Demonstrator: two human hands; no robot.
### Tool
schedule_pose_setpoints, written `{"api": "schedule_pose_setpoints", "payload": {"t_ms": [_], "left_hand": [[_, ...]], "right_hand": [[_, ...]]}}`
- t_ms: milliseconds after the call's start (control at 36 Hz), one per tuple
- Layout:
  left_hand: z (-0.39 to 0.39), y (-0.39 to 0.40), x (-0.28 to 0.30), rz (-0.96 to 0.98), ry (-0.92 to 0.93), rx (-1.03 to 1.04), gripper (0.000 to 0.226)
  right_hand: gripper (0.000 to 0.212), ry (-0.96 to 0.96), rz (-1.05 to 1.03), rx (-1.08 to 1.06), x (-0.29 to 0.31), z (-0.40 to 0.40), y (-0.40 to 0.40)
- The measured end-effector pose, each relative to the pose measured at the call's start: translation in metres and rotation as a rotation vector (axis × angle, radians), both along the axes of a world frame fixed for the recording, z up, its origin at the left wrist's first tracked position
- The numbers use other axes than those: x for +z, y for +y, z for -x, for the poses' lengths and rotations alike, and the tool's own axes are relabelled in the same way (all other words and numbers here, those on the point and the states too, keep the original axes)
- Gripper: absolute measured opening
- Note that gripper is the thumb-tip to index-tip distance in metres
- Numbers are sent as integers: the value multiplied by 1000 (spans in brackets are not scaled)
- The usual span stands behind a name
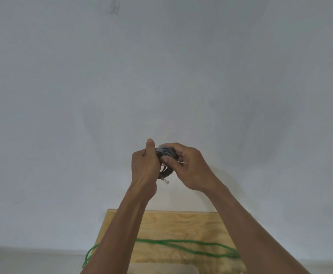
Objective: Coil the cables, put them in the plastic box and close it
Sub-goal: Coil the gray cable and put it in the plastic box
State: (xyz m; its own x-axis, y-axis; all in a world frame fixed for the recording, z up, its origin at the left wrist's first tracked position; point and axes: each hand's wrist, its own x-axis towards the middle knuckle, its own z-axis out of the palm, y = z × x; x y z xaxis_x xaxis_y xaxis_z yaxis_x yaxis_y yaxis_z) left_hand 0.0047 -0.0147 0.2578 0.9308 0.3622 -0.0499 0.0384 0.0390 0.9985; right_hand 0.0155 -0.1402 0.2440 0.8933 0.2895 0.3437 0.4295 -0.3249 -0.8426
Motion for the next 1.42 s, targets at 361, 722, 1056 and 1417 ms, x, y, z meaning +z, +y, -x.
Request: {"api": "schedule_pose_setpoints", "payload": {"t_ms": [361, 722, 1056, 1417], "left_hand": [[3, 1, -4, -86, 20, 86, 47], [5, -7, -11, -202, -61, 66, 58], [1, -6, -12, -257, -104, -3, 69], [2, 3, -20, -286, -160, 9, 60]], "right_hand": [[15, -46, 106, -189, -6, 3, 11], [6, 29, 187, -245, -6, 7, 16], [18, -102, 84, -394, -12, 18, 24], [12, 41, 0, -194, -9, 18, 7]]}}
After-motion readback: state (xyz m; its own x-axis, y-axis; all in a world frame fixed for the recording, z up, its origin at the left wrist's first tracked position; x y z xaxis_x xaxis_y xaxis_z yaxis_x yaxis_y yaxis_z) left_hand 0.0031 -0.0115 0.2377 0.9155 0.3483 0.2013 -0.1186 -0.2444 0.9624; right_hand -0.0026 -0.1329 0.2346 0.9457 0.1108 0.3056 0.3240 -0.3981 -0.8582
